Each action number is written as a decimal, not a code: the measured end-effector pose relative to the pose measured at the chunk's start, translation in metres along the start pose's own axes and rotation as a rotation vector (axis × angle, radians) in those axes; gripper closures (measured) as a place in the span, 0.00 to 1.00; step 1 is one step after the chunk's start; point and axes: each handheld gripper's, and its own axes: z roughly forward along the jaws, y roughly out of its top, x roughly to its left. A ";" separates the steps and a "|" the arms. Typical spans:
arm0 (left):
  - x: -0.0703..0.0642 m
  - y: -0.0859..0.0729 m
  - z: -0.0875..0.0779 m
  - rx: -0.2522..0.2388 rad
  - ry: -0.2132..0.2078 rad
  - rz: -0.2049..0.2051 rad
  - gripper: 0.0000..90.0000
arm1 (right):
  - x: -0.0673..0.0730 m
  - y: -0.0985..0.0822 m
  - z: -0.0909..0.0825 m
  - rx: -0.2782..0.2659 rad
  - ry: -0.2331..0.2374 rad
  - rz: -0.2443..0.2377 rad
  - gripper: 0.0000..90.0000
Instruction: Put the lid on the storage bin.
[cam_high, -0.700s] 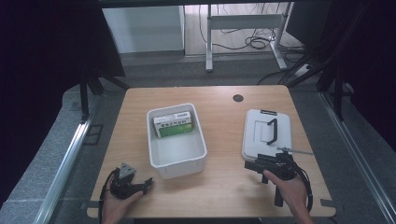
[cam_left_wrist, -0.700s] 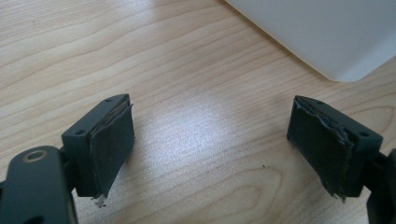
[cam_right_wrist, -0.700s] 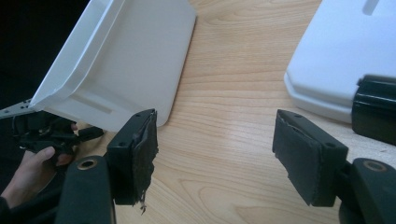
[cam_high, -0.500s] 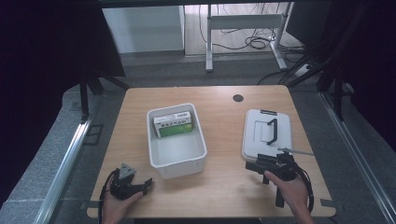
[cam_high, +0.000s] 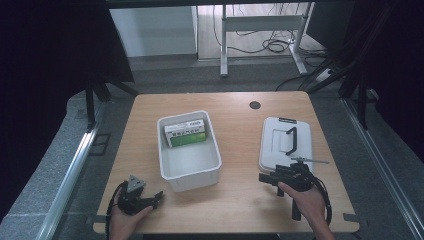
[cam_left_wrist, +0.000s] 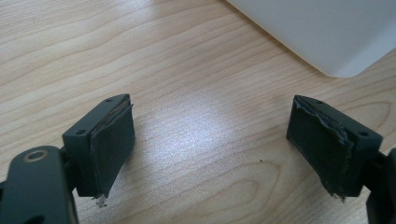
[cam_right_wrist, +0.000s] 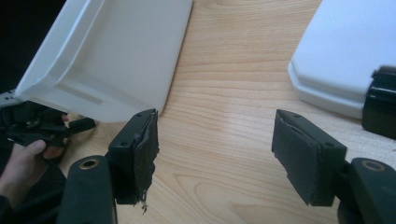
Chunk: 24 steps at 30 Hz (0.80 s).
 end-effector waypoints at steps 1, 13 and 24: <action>0.000 0.000 0.000 0.000 0.000 0.000 0.17 | 0.000 0.000 0.000 -0.001 -0.001 -0.003 0.35; 0.000 0.000 0.000 0.001 0.000 0.000 0.17 | 0.001 0.004 -0.012 -0.025 -0.005 -0.037 0.37; 0.000 0.000 0.000 0.001 0.000 -0.001 0.17 | 0.010 0.021 -0.032 -0.059 -0.014 -0.071 0.38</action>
